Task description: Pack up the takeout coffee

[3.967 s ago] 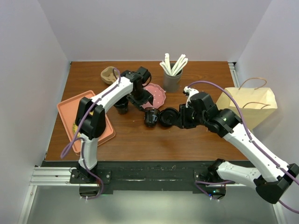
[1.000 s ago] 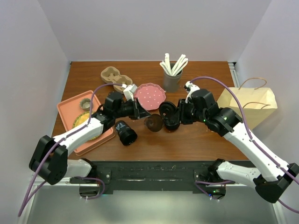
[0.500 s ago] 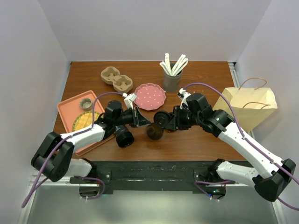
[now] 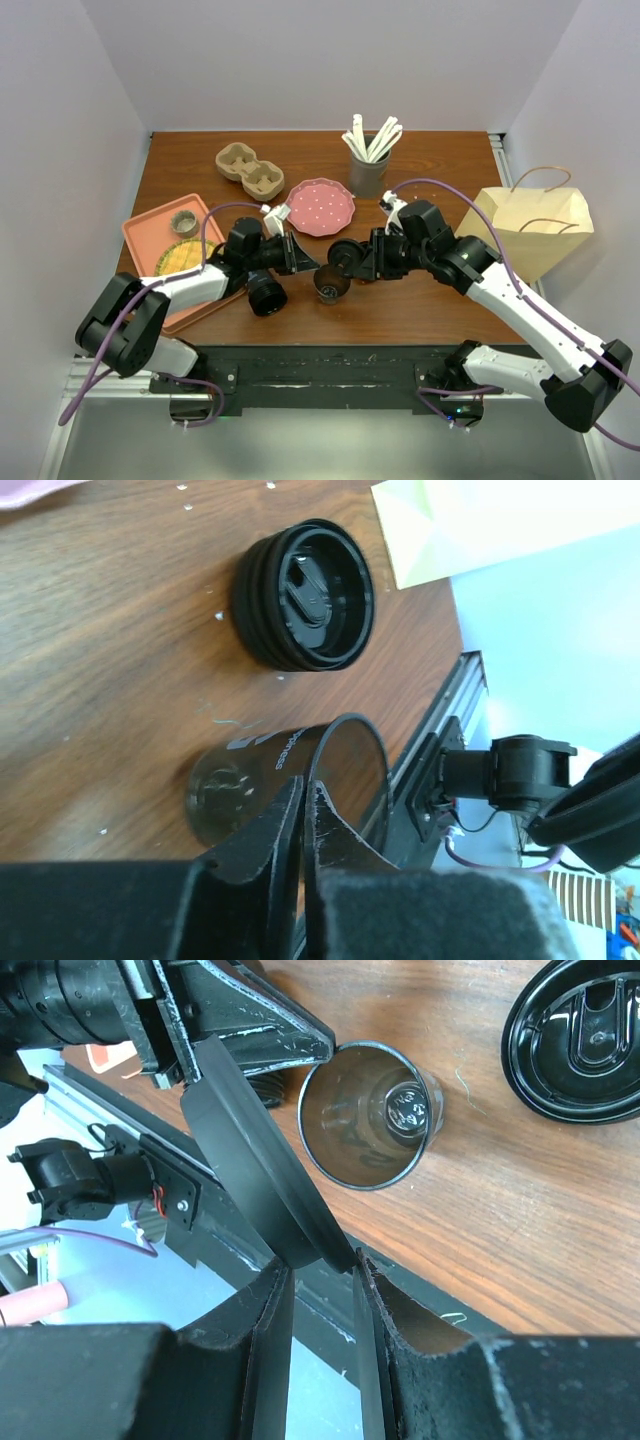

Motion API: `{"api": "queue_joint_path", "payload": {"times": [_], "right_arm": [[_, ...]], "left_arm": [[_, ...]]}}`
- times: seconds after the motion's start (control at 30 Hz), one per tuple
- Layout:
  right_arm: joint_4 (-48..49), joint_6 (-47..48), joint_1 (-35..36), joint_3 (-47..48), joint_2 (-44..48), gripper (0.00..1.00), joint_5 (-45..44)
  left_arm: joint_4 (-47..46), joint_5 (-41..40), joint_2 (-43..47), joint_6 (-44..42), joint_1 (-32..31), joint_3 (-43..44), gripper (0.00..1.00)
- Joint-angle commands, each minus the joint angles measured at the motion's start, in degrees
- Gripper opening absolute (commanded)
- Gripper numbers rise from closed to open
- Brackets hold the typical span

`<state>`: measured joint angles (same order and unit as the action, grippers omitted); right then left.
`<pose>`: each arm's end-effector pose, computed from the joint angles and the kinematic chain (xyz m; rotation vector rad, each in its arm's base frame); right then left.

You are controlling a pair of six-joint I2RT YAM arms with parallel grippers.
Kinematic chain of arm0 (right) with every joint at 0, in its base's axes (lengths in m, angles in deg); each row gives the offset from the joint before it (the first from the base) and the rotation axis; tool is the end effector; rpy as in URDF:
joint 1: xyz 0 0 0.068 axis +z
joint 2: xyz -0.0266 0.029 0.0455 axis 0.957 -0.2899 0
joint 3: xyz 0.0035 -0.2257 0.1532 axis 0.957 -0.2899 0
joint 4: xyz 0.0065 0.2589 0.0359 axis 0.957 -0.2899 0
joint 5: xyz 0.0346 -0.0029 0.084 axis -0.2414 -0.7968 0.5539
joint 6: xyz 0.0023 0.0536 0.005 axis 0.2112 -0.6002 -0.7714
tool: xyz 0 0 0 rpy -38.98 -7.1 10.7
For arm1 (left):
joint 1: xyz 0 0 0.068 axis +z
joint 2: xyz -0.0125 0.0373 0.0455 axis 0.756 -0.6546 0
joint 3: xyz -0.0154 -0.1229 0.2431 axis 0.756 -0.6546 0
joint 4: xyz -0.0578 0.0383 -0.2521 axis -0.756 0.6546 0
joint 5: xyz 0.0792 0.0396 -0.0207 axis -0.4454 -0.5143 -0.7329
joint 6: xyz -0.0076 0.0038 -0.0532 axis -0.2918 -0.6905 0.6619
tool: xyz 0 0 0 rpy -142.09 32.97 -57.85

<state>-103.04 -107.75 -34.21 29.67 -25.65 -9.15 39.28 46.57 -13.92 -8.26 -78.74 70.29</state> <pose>0.1653 0.1437 0.3244 -0.1856 2.4690 0.8824 0.2311 -0.1540 0.1821 0.0687 2.2495 -1.3796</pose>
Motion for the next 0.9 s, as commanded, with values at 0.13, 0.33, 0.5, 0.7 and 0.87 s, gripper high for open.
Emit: {"api": "queue_joint_path", "payload": {"times": [0.13,0.33,0.5,0.7,0.87], "right_arm": [[3.64,-1.67,-0.09,-2.69,0.92,0.28,6.11],[8.4,-3.7,-0.18,-6.13,-0.92,0.28,13.76],[10.42,-4.31,-0.18,-7.1,-4.26,0.28,18.95],[10.61,-4.93,-0.18,-7.02,-7.07,0.31,20.53],[9.64,-5.28,-0.27,-6.49,-9.36,0.33,20.54]], "left_arm": [[7.27,-3.39,3.09,-4.42,0.45,5.36,0.31],[16.32,-6.38,6.26,-9.86,0.54,10.63,0.37],[22.31,-6.91,7.4,-14.96,0.54,14.59,0.39],[23.55,-7.44,9.6,-15.76,0.45,14.59,0.39],[25.75,-7.79,11.44,-15.06,0.45,14.59,0.4]]}}
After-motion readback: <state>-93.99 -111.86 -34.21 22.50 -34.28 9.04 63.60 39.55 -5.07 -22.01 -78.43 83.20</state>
